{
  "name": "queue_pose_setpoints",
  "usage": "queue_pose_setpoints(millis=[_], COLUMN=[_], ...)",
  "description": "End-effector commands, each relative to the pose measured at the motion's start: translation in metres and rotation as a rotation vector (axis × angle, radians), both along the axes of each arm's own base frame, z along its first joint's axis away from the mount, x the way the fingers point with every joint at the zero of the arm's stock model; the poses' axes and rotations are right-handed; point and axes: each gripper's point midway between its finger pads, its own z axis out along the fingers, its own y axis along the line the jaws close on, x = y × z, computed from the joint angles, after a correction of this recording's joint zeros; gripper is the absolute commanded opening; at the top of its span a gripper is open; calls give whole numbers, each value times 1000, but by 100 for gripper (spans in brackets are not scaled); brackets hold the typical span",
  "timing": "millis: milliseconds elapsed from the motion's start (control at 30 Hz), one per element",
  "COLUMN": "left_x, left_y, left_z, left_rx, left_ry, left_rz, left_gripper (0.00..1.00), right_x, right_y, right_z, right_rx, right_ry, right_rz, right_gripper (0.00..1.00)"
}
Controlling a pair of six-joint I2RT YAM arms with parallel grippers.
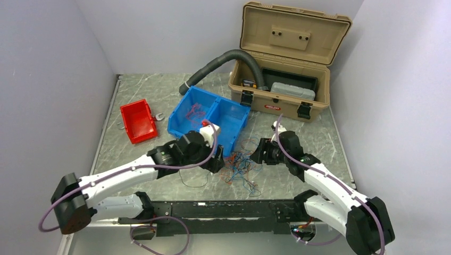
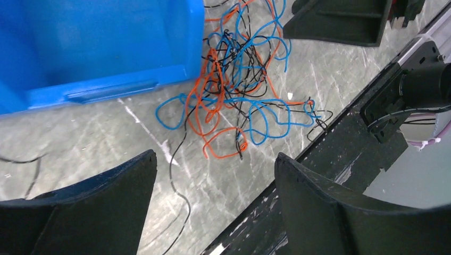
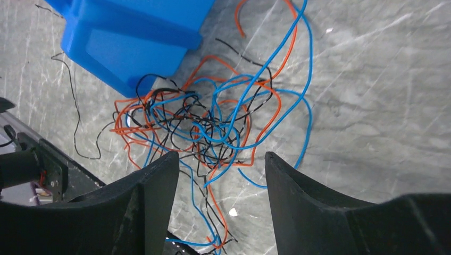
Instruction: Untangle the cables
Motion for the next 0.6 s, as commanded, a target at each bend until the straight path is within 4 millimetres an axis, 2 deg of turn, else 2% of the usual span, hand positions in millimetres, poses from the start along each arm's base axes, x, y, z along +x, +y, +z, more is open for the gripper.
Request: queue_pose_setpoints(millis=[0,100,300,433,567], left_x=[12,20,33,34,34], left_y=[-30,-38,-41,-45,-48], left_z=[-1,-20,-49,-66,-74], left_rx=[-76,-41,47,83,92], left_ry=[-8,23,63,91,98], left_rz=[24,49,109,113,119], left_gripper=[82,78,72,66,63], right_x=[-3,-10,-8,-2,4], right_y=[20,29,41,33,27], right_z=[-1,-14,-29,-36,-37], right_rx=[90,95,-1,-128,-172], right_ry=[-3,31,36,36,24], right_rz=[20,20,-2,-76,-130], right_gripper=[61,60,55,51,46])
